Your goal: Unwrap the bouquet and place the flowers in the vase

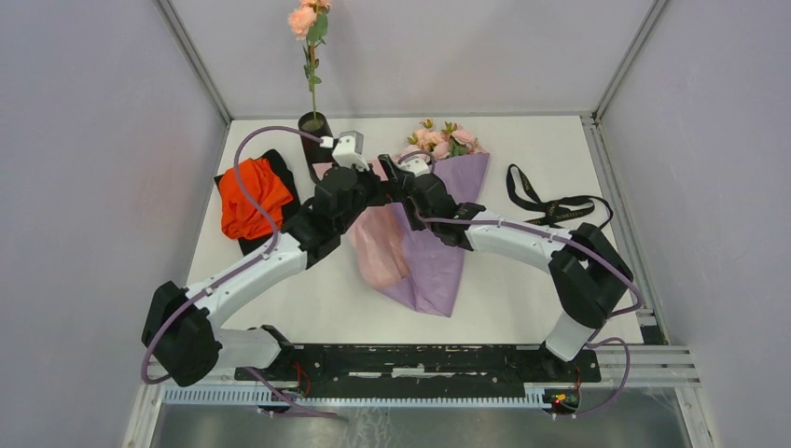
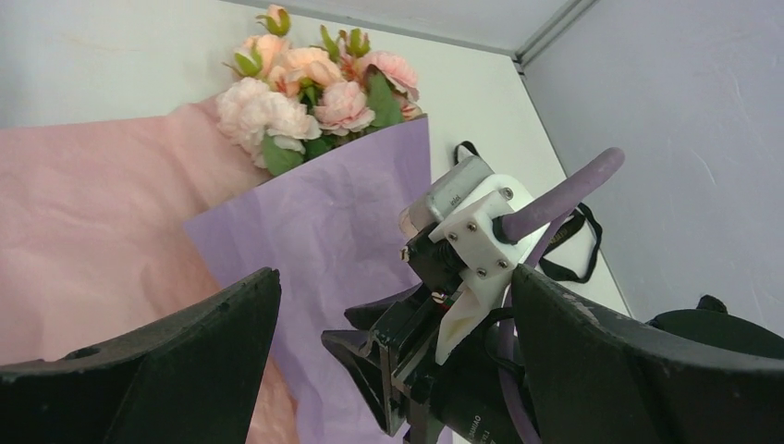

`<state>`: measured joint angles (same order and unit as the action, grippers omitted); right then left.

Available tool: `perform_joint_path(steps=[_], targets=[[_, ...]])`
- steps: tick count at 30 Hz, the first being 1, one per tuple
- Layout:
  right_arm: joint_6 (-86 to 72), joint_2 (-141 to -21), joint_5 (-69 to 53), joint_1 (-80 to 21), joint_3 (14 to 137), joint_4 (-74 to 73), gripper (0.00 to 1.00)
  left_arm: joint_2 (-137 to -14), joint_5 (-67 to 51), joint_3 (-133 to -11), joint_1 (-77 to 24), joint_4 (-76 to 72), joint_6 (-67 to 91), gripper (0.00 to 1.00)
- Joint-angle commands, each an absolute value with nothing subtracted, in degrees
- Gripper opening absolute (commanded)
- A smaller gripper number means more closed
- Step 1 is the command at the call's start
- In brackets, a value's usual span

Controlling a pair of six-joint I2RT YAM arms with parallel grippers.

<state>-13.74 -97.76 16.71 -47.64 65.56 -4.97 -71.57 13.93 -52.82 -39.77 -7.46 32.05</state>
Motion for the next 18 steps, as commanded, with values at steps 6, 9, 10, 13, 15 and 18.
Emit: perform_joint_path(steps=[6,9,10,13,15,18], targets=[[-15.7,-79.8,23.9,-43.0,54.6,-0.4,0.48,-84.8,11.6,-53.0,-39.7,-12.1,35.0,0.97],[-15.5,-75.4,24.3,-40.7,51.7,-0.4,0.48,-87.3,11.8,-51.1,-39.7,-15.5,36.1,0.97],[-15.3,-74.2,24.1,-39.7,50.9,-0.4,0.50,-87.8,11.6,-50.2,-39.6,-16.9,36.5,0.98],[-14.6,-71.8,23.0,-37.0,49.8,-0.7,0.54,-88.0,10.8,-47.0,-39.0,-20.9,39.2,1.00],[-14.0,-70.5,22.4,-35.2,49.3,-1.0,0.58,-87.7,11.9,-45.7,-38.9,-20.8,40.4,1.00],[-13.5,-69.1,21.4,-33.3,48.4,-0.8,0.64,-87.3,13.5,-44.3,-38.8,-19.4,40.5,1.00]])
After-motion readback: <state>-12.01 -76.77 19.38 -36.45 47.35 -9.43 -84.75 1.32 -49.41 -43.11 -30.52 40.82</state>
